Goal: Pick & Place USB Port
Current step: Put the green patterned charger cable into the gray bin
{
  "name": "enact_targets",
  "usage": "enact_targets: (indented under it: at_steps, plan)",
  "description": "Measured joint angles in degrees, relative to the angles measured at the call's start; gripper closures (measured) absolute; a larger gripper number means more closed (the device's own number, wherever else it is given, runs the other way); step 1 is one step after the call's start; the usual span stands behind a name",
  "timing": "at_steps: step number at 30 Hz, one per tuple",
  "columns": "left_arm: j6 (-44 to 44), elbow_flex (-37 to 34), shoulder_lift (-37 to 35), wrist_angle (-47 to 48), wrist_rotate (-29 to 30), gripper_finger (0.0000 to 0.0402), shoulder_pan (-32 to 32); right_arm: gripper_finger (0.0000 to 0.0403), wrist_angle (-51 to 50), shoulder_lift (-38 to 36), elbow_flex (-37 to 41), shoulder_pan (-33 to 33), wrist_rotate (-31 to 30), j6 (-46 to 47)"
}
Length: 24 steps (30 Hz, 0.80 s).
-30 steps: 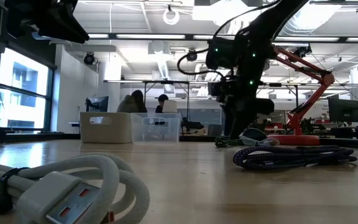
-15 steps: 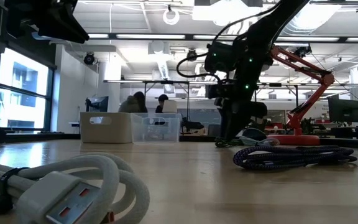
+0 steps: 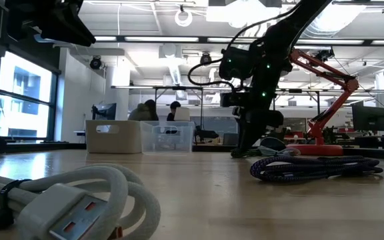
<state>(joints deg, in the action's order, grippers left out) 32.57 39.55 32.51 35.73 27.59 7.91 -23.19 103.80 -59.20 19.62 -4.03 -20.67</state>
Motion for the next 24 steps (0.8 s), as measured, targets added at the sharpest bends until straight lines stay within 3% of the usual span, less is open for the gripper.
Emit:
enact_targets:
  at_steps: [3, 5, 14, 24]
  plan:
    - [-0.92, -0.02, 0.00, 0.00, -0.05, 0.0318, 0.01, 0.0370, 0.01, 1.56, -0.22, -0.02, -1.65, 0.78]
    - [-1.35, 0.00, 0.00, 0.00, -0.20, 0.0318, 0.01, 0.0391, 0.14, 2.64, -0.28, 0.00, -2.12, 1.80]
    - [-3.08, 0.00, 0.00, 0.00, -1.65, 0.0318, 0.01, 0.0401, 1.32, 1.82, -1.17, -3.22, -8.72, 2.91]
    - [-4.37, 0.00, 0.00, 0.70, -3.36, 0.0318, 0.01, 0.0402, -4.03, -2.30, -7.56, -10.11, -18.36, 2.81]
